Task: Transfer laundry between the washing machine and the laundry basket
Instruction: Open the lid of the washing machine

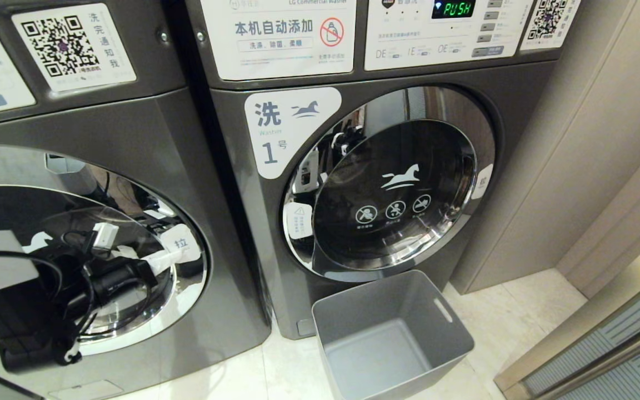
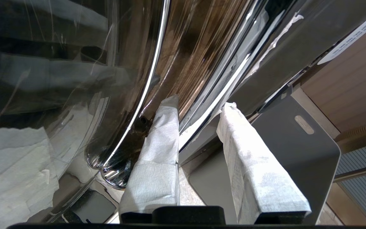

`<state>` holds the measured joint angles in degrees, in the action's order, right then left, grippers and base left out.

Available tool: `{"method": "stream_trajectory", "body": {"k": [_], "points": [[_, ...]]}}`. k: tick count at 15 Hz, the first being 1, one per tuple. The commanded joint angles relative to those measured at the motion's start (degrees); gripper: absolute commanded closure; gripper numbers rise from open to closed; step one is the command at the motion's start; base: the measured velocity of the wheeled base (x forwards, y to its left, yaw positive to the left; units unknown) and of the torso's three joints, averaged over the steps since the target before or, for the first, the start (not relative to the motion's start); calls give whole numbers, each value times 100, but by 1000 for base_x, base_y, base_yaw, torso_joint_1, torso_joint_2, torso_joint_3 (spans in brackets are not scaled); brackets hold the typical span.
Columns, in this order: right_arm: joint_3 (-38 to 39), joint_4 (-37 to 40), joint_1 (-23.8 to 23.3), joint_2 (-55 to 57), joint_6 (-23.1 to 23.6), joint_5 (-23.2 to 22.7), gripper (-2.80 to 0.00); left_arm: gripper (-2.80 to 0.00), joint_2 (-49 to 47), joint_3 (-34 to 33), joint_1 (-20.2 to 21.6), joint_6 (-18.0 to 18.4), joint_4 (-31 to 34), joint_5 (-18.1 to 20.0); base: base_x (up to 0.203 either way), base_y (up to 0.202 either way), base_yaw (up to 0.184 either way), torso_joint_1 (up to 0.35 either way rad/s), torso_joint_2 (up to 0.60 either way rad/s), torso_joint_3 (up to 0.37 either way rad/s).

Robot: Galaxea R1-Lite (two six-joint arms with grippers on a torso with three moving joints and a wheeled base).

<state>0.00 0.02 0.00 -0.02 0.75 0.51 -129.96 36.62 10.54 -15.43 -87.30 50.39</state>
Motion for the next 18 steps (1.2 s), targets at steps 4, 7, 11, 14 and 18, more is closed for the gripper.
{"method": "stream_trajectory", "body": {"k": [4, 7, 11, 14, 18], "points": [[0, -2, 0, 2, 4, -7, 0, 0, 90, -234, -17, -10, -37, 257, 0, 0, 0, 0, 0, 0], [0, 5, 0, 2, 4, 2, 0, 0, 120, -357, -9, -4, -37, 525, 0, 0, 0, 0, 0, 0], [0, -2, 0, 2, 4, 2, 0, 0, 120, -357, -9, -4, -37, 604, 0, 0, 0, 0, 0, 0], [0, 4, 0, 2, 4, 2, 0, 0, 138, -417, 36, 2, -37, 688, 0, 0, 0, 0, 0, 0], [0, -2, 0, 2, 4, 2, 0, 0, 200, -592, 149, 28, -37, 853, 0, 0, 0, 0, 0, 0]]}}
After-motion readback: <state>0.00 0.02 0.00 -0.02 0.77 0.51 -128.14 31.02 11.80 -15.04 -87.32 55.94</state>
